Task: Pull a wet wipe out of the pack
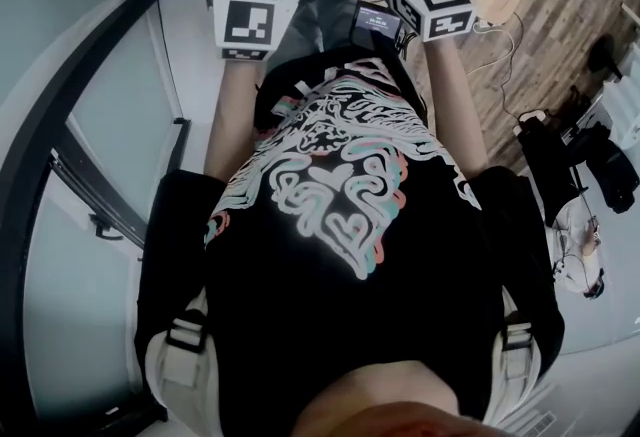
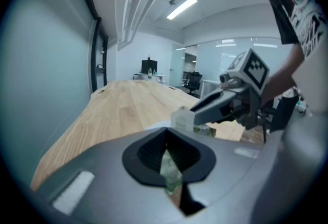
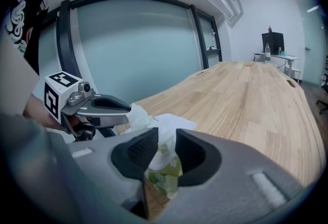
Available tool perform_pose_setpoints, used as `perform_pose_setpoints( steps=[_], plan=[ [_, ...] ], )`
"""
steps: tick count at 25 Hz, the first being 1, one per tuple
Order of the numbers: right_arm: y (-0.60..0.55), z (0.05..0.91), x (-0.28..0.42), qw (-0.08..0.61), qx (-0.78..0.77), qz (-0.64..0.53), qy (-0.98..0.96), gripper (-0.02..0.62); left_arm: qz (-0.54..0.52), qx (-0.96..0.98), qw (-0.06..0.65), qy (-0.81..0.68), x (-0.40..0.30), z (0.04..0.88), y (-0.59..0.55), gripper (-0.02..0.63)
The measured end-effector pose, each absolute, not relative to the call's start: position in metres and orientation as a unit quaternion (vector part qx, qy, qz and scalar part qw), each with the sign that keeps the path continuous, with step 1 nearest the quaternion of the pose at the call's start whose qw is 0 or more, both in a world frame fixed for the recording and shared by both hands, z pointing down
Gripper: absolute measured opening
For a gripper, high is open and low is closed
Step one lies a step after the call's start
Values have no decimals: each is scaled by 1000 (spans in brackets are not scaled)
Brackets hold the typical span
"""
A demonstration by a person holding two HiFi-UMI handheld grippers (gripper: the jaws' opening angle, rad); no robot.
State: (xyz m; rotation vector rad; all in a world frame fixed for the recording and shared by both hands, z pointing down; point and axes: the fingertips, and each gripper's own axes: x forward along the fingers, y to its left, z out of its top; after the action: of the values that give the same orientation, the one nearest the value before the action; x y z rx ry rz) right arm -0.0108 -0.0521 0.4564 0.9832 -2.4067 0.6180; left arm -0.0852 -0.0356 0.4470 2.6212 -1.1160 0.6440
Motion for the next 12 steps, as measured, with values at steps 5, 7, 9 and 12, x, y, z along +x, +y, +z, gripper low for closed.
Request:
perform_pose_setpoints(
  steps=[5,7,9,12],
  plan=[
    [-54,461,-17,243,346,217,-880,126,220,895,118,-370,-82,450,-36,-12],
    [-55,462,-20,248,340,209,-883,126,221,895,121,-369,-81,453,-37,-12],
    [-56,464,-24,256,331,200,-886,126,220,896,123,-366,-80,454,-38,-12],
    [-56,467,-29,271,320,192,-888,124,220,897,127,-363,-78,456,-40,-12]
  ],
)
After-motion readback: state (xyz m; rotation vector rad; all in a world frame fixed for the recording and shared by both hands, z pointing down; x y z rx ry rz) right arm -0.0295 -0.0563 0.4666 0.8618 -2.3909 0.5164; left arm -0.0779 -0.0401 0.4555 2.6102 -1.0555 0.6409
